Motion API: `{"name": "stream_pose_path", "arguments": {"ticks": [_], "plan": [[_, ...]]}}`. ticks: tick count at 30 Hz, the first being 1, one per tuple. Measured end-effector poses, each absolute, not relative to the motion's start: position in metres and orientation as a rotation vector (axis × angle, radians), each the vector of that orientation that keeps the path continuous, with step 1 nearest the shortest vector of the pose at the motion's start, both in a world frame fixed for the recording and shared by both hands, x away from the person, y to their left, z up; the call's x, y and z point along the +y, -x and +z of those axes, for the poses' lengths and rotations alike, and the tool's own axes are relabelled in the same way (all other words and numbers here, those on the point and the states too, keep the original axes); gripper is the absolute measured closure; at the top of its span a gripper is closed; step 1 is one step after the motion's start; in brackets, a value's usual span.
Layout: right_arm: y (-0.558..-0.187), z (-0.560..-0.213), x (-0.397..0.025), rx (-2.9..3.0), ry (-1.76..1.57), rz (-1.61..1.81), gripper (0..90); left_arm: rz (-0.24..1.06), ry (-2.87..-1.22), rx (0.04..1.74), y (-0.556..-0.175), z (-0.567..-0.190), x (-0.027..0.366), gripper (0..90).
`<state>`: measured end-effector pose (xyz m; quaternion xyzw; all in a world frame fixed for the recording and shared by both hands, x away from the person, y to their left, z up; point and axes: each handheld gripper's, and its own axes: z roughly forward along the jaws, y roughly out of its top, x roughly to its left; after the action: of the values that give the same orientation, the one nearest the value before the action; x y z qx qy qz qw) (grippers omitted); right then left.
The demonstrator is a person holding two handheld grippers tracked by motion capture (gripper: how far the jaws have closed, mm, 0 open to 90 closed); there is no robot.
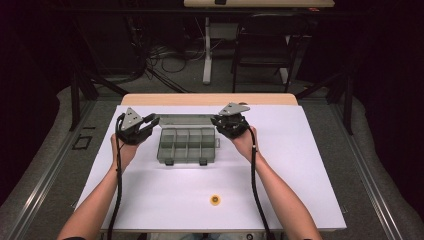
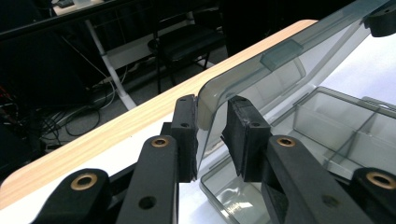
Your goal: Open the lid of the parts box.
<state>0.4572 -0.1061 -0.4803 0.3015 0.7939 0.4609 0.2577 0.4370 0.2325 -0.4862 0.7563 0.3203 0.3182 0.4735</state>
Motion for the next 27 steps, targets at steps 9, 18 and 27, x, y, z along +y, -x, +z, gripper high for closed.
{"name": "stream_pose_path", "arguments": {"ticks": [9, 18, 27], "plan": [[-0.463, -0.483, -0.106, 2.131, -0.843, 1.261, 79.7, 0.78, -1.846, 0.802, -0.445, -0.484, 0.231, 74.0], [-0.472, -0.482, -0.104, 2.11, -0.893, 1.257, 81.7, 0.764, -1.825, 0.836, -0.456, -0.483, 0.229, 73.9], [-0.479, -0.481, -0.103, 2.104, -0.926, 1.247, 82.7, 0.748, -1.821, 0.859, -0.462, -0.484, 0.228, 73.9]]}}
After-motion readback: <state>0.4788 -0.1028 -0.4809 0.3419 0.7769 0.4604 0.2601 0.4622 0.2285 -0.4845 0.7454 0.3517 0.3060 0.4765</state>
